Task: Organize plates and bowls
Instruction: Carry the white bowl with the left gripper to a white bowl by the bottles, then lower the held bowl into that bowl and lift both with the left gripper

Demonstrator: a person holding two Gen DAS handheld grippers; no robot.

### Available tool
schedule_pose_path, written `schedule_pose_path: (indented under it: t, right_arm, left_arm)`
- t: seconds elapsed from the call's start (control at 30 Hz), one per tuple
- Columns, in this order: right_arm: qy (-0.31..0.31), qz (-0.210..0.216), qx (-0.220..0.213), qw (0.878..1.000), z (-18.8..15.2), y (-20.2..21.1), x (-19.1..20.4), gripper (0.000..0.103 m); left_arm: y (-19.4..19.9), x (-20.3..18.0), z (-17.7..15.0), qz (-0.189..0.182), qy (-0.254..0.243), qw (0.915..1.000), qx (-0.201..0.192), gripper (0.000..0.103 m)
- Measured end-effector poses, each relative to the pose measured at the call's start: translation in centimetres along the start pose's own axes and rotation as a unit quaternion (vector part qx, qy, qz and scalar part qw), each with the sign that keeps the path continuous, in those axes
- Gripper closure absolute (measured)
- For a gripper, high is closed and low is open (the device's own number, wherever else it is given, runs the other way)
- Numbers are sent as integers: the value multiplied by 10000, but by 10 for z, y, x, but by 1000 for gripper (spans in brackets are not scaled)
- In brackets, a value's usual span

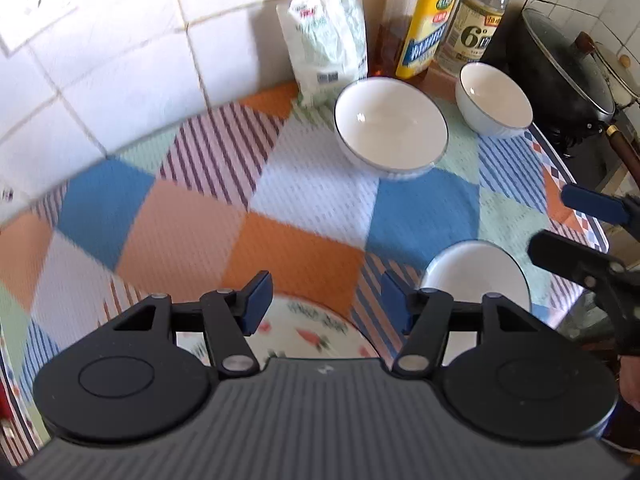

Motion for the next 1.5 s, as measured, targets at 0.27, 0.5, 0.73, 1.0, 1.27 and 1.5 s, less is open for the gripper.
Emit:
schedule_pose_path:
  t: [0.27,0.5,0.73,1.0,1.27,1.5]
  right_arm:
    - [-906,-236,133,9955,20,-58,-10,24]
    - [-2230,291,552,9728,29,-101,-43,48]
    - [-2654,-226,713,9612,29,-118,-60,47]
    - [-3219,-191,668,9442,26,-129,-78,84]
    - [-2485,-861,861,9609,31,-131,-58,86]
    - [-2480,-746,619,9639,25,-79,-51,86]
  left_arm:
    - [-35,13,35,-363,223,9986,-297,46]
    - [-64,16,64,-419,308,9975,-483,46]
    - [-93,11,89,-395,126,9980,-483,46]
    - [-115,1,94,-534,-124,9981,-284,75]
    - [-92,-31,80,-351,-1069,9929,-399,85]
    - [-52,-42,65,-696,-1011,9916,-402,85]
Point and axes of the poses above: each gripper's, at about its wrist camera, not at the fingertips, and y roughly against the way its jaws point, x to its left, z to its top, the point moved 2 cm from there along -y, roughly the way its jaws point, and after that the axes turned 5 degrees about x, right-handed, at the moved point
